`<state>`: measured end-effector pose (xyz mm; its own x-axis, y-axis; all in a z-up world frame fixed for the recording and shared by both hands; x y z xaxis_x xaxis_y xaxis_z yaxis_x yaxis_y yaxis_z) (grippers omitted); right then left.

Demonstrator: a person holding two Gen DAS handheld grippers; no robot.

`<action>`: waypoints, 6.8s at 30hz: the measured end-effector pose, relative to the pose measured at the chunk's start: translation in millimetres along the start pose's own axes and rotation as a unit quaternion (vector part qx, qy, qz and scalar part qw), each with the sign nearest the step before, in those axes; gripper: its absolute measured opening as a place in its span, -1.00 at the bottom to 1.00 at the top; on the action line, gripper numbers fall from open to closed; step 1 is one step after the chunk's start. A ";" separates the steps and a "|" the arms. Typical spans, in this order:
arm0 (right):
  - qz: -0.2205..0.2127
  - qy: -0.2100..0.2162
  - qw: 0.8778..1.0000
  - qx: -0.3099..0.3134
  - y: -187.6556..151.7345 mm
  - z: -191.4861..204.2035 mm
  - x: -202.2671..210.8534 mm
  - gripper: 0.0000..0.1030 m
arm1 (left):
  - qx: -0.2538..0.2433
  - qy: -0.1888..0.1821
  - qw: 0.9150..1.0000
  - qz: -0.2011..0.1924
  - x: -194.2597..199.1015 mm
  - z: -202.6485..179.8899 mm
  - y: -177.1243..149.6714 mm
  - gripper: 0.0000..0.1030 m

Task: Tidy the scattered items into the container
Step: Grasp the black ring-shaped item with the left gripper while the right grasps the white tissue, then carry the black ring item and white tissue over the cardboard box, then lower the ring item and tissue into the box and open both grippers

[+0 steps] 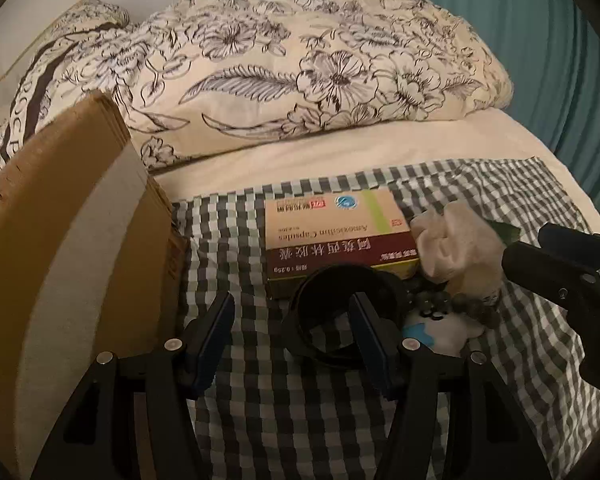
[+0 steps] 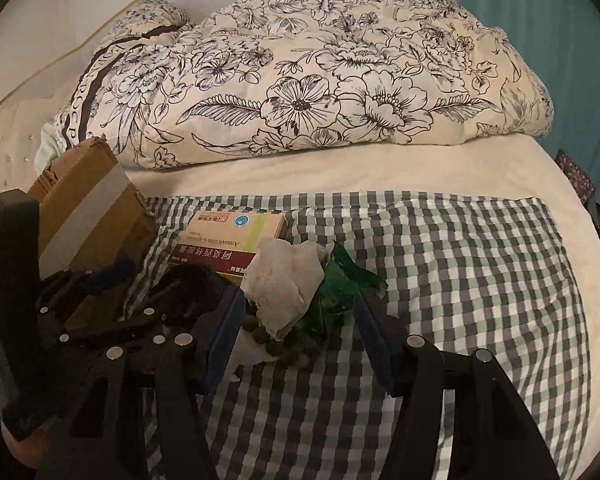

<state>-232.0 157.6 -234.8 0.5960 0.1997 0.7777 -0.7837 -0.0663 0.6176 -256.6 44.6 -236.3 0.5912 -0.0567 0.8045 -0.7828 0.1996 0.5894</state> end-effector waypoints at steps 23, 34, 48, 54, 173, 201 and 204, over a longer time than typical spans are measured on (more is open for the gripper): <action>0.015 0.000 1.000 0.020 -3.2 11.2 -36.2 -0.08 | -0.008 -0.042 0.999 0.025 -27.6 -15.9 -8.1 -0.28; 0.016 0.019 1.000 -0.004 -1.0 6.4 -29.6 -0.67 | -0.017 -0.029 0.999 0.020 -18.9 -14.1 -8.3 -0.74; -0.032 0.029 0.999 -0.026 11.1 -1.1 25.6 -0.67 | -0.008 -0.035 0.999 -0.012 29.2 -12.2 -6.5 -0.75; -0.051 0.030 0.998 -0.037 13.5 -5.2 50.3 -0.67 | -0.002 -0.037 0.999 -0.031 59.0 -5.7 -2.9 -0.75; -0.042 0.107 0.974 0.198 6.0 301.6 59.2 -0.67 | 0.121 0.079 0.988 -0.050 149.3 262.5 -47.4 -0.75; -0.104 0.082 0.973 0.188 13.6 284.5 89.6 0.38 | 0.142 0.076 0.980 -0.116 199.1 252.4 -31.3 0.62; -0.126 0.078 0.973 0.179 16.7 279.2 106.6 0.57 | 0.145 0.076 0.978 -0.129 212.5 248.0 -27.8 0.79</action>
<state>-132.6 -95.2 -108.9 0.7050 0.3976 0.5873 -0.4889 -0.3274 0.8086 -157.3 -215.6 -63.5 0.7812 0.0810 0.6189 -0.6128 -0.0891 0.7852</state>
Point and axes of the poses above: each gripper's, at about its wrist camera, not at the fingertips, and x roughly against the way its jaws point, z to its left, y to its top, the point moved 5 cm from there along -x, roughly the way its jaws point, and after that the axes turned 2 degrees about z, right-handed, at the moved point
